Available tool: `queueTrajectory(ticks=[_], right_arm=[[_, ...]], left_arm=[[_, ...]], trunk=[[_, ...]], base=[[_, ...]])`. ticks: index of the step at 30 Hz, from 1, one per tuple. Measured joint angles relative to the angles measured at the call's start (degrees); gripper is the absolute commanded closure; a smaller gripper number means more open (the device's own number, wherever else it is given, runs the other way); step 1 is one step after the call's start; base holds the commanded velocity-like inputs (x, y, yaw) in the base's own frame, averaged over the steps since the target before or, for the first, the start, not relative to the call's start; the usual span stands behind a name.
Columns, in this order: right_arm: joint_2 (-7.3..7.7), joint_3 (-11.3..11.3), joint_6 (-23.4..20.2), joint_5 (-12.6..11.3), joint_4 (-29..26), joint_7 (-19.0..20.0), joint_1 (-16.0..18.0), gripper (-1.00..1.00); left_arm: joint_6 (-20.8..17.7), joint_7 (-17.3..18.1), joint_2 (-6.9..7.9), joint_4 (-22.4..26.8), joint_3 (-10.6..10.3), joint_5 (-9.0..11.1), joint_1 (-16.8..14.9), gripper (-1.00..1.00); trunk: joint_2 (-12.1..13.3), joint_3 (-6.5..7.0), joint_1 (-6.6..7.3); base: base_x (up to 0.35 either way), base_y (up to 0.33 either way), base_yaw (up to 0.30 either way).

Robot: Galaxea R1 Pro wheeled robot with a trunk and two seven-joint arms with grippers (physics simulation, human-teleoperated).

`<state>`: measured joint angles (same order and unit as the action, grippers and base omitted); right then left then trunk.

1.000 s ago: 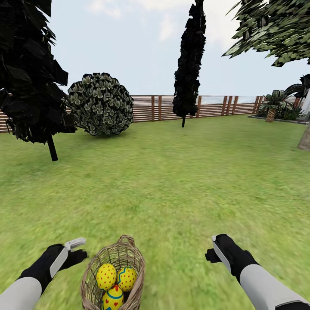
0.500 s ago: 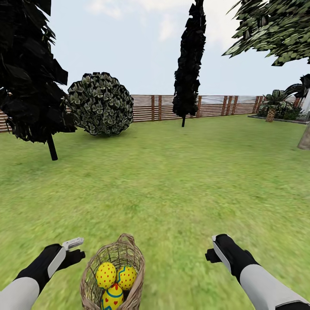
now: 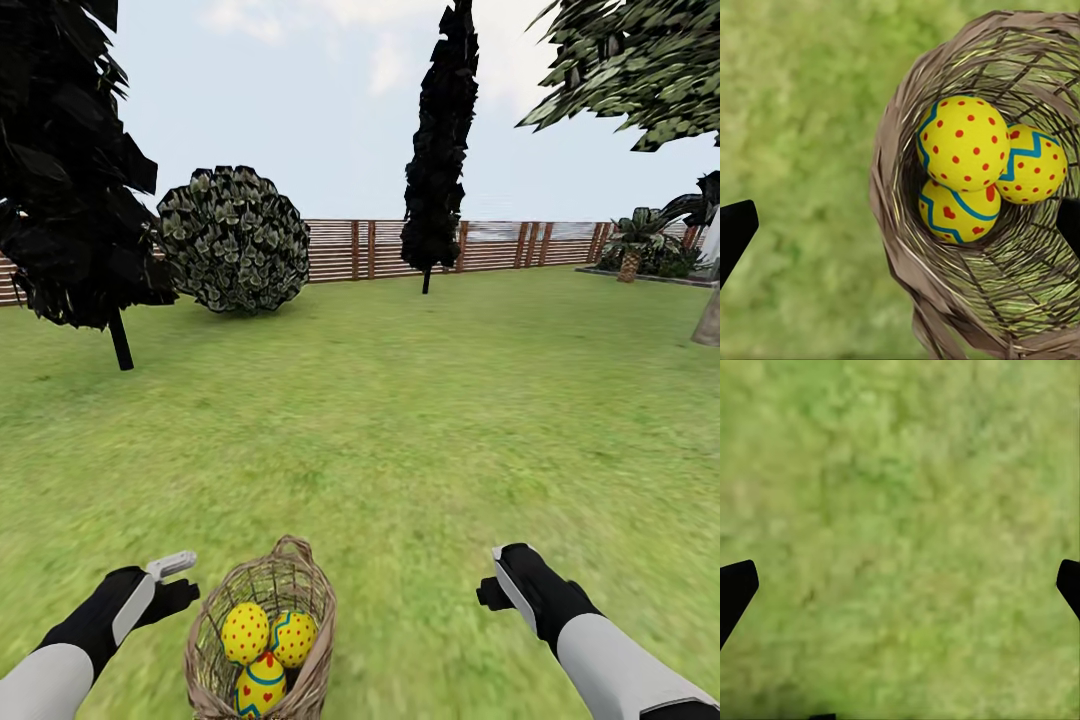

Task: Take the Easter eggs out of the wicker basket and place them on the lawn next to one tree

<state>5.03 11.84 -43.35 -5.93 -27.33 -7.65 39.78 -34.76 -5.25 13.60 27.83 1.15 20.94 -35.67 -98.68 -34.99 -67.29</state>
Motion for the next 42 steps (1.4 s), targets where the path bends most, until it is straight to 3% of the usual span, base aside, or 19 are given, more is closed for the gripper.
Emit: queueTrajectory(ticks=[24,35,42], right_arm=[[-0.05,0.0,0.0,0.0,0.0,0.0,0.0,-1.0],[0.0,0.0,0.0,0.0,0.0,0.0,0.0,-1.0],[0.0,0.0,0.0,0.0,0.0,0.0,0.0,-1.0]], left_arm=[[0.0,0.0,-0.24,-0.2,-0.1,0.1,0.0,-1.0],[0.0,0.0,-1.65,-0.2,-0.1,0.1,0.0,-1.0],[0.0,0.0,-1.73,-0.3,-0.1,0.0,0.0,-1.0]], trunk=[[-9.6,-4.31,-5.27],[-14.0,-6.28,-7.69],[-16.8,-7.54,-9.23]], base=[[0.0,0.0,0.0],[0.0,0.0,0.0],[0.0,0.0,0.0]])
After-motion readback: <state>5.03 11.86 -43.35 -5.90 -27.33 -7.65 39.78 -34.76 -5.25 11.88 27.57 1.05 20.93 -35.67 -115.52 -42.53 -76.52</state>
